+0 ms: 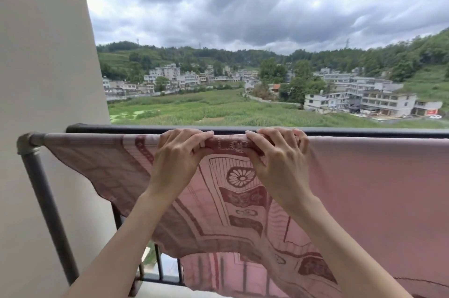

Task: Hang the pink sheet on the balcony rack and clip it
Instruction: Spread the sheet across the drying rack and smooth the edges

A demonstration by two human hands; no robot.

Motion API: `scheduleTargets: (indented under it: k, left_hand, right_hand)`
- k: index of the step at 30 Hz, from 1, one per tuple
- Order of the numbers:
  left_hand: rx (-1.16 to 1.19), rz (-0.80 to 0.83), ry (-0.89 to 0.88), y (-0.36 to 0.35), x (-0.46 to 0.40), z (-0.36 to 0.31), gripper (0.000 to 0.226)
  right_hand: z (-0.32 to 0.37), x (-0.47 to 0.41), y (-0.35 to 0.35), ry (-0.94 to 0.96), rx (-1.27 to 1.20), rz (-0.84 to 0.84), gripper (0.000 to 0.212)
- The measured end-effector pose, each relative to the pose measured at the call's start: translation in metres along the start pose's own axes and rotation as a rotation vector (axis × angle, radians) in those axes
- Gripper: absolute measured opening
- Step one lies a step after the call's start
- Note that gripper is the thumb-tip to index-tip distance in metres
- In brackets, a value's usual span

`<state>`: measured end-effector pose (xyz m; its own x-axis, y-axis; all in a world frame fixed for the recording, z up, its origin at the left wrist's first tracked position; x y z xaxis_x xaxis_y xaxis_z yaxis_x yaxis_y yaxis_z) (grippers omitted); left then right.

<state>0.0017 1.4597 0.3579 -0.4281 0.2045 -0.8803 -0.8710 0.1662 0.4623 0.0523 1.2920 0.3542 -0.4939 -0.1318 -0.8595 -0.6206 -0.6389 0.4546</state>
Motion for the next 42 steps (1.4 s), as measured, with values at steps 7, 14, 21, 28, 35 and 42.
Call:
scheduleTargets:
  k: [7, 14, 21, 28, 35, 42]
  left_hand:
    - [0.240, -0.160, 0.008, 0.000, -0.004, 0.014, 0.025]
    - [0.169, -0.180, 0.033, 0.014, 0.011, 0.050, 0.025]
    - [0.063, -0.070, -0.041, -0.012, 0.017, 0.056, 0.030]
    - [-0.046, -0.015, 0.092, 0.005, 0.033, 0.109, 0.037]
    - [-0.166, -0.048, 0.194, 0.037, 0.059, 0.195, 0.031]
    - [-0.094, -0.089, 0.408, 0.057, 0.070, 0.266, 0.037]
  right_hand:
    - [0.009, -0.001, -0.007, 0.016, -0.087, -0.132, 0.019]
    - [0.049, -0.006, -0.027, 0.132, -0.236, -0.130, 0.016]
    - [0.041, -0.001, -0.051, 0.127, -0.222, -0.118, 0.026]
    - [0.077, -0.015, -0.077, 0.159, -0.141, 0.007, 0.028]
    - [0.144, -0.030, -0.129, 0.080, -0.039, 0.081, 0.034]
    - [0.192, -0.048, -0.167, 0.035, -0.066, 0.029, 0.035]
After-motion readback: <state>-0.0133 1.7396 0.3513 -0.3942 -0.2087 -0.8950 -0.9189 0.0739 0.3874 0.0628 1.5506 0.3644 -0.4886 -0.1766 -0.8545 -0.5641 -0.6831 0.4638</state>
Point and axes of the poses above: each hand's wrist, its own x-axis away from the middle knuckle, its own y-axis out of the back of the hand, z = x × y, the point moved 9 cm from there along -x, towards the middle knuckle, and after that the axes turned 10 degrees about -y, right-handed, at the moved point
